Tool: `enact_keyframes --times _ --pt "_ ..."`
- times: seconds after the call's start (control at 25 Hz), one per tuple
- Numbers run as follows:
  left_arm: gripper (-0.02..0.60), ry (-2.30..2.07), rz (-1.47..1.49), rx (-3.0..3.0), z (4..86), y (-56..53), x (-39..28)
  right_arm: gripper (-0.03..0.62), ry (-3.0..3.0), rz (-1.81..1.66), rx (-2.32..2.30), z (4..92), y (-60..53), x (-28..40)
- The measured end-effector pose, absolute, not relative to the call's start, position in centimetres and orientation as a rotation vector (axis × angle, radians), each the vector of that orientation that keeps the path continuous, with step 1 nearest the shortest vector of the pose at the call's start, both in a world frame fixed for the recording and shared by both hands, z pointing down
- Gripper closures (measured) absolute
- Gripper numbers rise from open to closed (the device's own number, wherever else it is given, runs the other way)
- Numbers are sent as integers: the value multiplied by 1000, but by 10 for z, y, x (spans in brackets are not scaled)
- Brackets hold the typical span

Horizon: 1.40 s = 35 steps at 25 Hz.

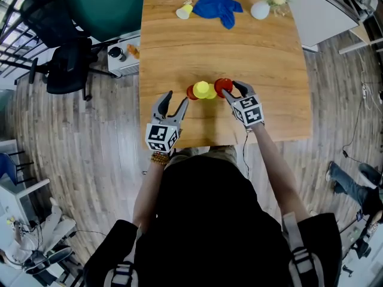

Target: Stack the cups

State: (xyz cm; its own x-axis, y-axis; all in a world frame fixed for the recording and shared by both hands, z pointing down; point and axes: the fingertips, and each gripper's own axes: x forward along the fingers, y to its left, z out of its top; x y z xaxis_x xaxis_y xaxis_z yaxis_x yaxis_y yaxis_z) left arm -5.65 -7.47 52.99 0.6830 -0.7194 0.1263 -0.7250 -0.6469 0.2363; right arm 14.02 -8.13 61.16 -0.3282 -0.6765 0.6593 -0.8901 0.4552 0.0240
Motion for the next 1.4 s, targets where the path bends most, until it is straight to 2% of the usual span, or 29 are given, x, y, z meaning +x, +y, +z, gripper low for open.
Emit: enact_keyframes --times 0.6,0.76,0.96,1.24,1.4 --pt "325 -1126 25 2619 536 -78 -45 376 -2106 456 1253 625 -84 131" --pt "325 -1115 28 2617 538 -78 -40 321 -2128 467 1232 621 -81 131" --pt "325 -1117 33 2611 540 -79 -39 315 -2201 442 1264 594 -88 140" --pt "325 -1136 50 2595 544 -75 -39 315 -2233 343 1336 555 -154 182" --pt "325 -1123 67 2591 545 -71 -39 315 -2240 264 1284 545 -210 183"
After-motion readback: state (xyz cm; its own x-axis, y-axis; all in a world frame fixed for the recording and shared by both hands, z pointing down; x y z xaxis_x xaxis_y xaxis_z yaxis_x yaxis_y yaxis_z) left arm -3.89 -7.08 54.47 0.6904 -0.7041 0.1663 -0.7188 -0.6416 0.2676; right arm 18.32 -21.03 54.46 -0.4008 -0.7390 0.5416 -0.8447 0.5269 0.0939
